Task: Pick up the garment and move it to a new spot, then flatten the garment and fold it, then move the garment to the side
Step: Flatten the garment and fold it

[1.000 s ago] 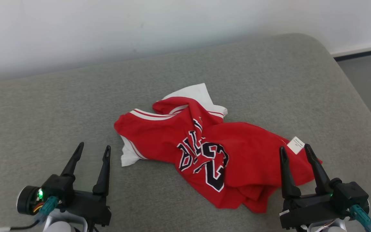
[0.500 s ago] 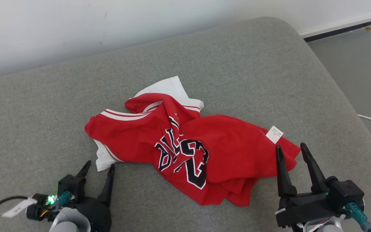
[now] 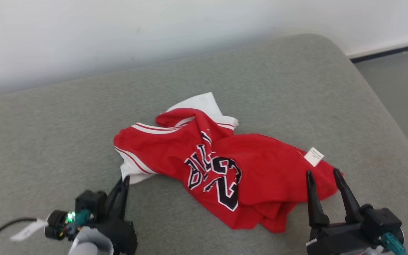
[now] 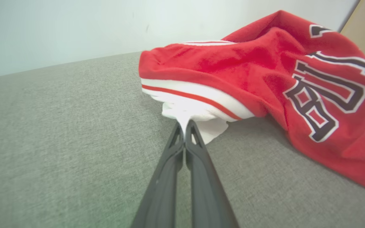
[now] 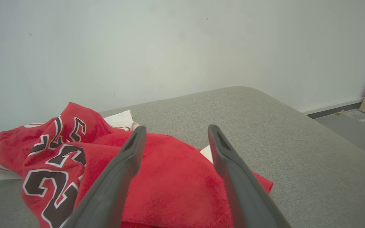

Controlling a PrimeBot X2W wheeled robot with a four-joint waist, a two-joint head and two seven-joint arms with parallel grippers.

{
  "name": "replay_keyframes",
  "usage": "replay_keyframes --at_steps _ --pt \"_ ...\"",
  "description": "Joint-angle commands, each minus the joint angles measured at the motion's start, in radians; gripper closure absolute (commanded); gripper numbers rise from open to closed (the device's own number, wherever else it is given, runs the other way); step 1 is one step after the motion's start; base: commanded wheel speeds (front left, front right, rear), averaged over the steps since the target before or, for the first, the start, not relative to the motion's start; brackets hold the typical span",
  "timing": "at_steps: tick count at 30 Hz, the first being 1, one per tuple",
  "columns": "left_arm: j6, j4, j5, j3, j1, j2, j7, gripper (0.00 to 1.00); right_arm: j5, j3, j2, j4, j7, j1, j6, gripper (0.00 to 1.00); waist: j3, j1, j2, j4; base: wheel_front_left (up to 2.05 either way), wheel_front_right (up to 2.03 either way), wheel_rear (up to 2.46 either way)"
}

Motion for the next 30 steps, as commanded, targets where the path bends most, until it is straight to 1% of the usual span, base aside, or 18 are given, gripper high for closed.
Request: replay_keyframes --at_steps 1,6,12,17,18,21,24,27,29,30 --pt "0.002 -0.017 0.006 -0.007 0.036 0.003 -0.002 1.00 -0.004 -0.006 0.001 -0.002 -0.001 0.018 0.001 0.00 -0.029 -0.0001 0.0000 0.046 0.00 0.00 0.00" --pt "0.002 -0.131 0.024 -0.032 0.116 0.031 -0.002 1.00 -0.002 -0.023 0.000 0.001 -0.001 0.045 0.001 0.00 -0.056 -0.0001 0.0000 0.137 0.00 0.00 0.00" --pt "0.004 -0.269 0.031 -0.013 0.235 0.061 -0.002 1.00 -0.003 -0.032 0.000 0.001 -0.001 0.056 0.001 0.00 -0.078 -0.0001 0.0000 0.250 0.00 0.00 0.00" --pt "0.022 -0.393 0.016 0.002 0.321 0.084 0.009 1.00 -0.003 -0.040 0.001 0.004 -0.001 0.060 0.001 0.00 -0.082 -0.0001 0.0000 0.326 0.00 0.00 0.00" --pt "0.033 -0.426 0.020 -0.001 0.339 0.087 0.025 1.00 -0.003 -0.037 0.001 0.006 -0.001 0.061 0.001 0.00 -0.082 -0.0001 0.0000 0.337 0.00 0.00 0.00" --pt "0.065 -0.529 0.017 -0.004 0.398 0.087 0.075 1.00 -0.005 -0.036 0.000 0.009 -0.001 0.059 0.001 0.00 -0.076 -0.0001 0.0000 0.362 0.00 0.00 0.00" --pt "0.091 -0.611 0.001 -0.003 0.464 0.089 0.122 1.00 -0.005 -0.033 0.001 0.012 -0.001 0.048 0.001 0.00 -0.066 -0.0001 0.0000 0.368 0.00 0.00 0.00" --pt "0.103 -0.636 -0.009 0.004 0.505 0.095 0.144 1.00 -0.003 -0.031 0.001 0.015 -0.001 0.039 0.001 0.00 -0.058 -0.0001 0.0000 0.365 0.00 0.00 0.00" --pt "0.111 -0.632 -0.014 0.008 0.537 0.107 0.160 1.00 -0.002 -0.032 0.001 0.019 -0.001 0.032 0.001 0.00 -0.052 -0.0001 0.0000 0.358 0.00 0.00 0.00" --pt "0.113 -0.627 -0.026 0.012 0.549 0.103 0.162 1.00 -0.004 -0.032 0.001 0.019 -0.001 0.030 0.001 0.00 -0.050 -0.0001 0.0000 0.353 0.00 0.00 0.00"
